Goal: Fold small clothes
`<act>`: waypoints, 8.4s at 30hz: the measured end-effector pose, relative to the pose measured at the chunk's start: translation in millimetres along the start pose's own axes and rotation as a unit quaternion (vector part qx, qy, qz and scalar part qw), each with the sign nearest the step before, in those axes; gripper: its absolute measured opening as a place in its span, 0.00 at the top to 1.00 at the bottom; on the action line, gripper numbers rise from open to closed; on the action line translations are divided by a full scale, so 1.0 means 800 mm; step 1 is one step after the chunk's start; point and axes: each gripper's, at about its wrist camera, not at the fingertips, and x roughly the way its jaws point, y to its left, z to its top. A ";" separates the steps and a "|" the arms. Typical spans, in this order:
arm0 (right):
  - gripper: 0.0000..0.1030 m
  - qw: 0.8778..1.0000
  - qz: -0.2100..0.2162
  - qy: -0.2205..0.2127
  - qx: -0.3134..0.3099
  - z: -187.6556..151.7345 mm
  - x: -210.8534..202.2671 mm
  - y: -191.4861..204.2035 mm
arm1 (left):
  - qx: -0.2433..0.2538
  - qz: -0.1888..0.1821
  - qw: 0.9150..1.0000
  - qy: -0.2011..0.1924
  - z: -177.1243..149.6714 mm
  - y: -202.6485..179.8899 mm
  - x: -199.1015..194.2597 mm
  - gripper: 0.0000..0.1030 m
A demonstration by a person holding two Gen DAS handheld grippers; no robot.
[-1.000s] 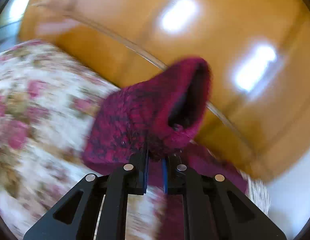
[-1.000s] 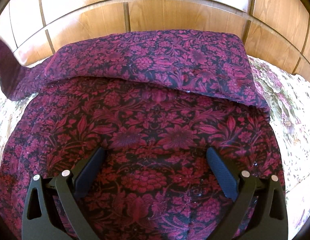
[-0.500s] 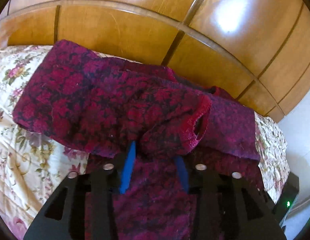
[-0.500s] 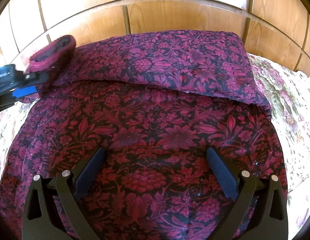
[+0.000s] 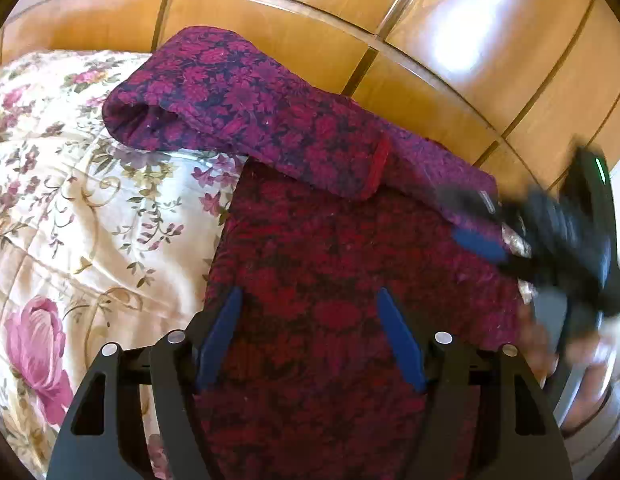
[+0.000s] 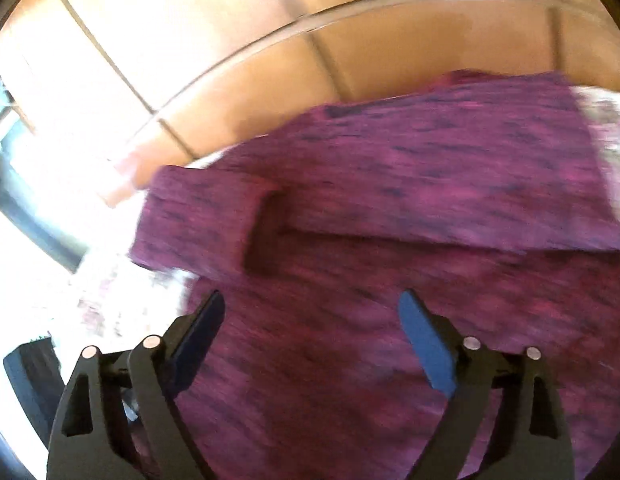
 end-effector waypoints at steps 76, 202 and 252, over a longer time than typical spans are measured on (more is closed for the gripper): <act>0.32 0.946 -0.303 -0.090 -0.068 0.039 -0.031 -0.143 | 0.055 0.117 0.992 0.001 0.226 0.010 0.176 0.61; 0.73 0.992 -0.064 0.055 0.094 -0.294 -0.302 -0.164 | -0.064 -0.133 0.983 0.108 -0.139 0.090 -0.153 0.88; 0.85 0.977 -0.199 -0.077 -0.017 -0.001 -0.192 -0.128 | 0.070 -0.024 0.996 -0.044 0.109 0.002 -0.050 0.88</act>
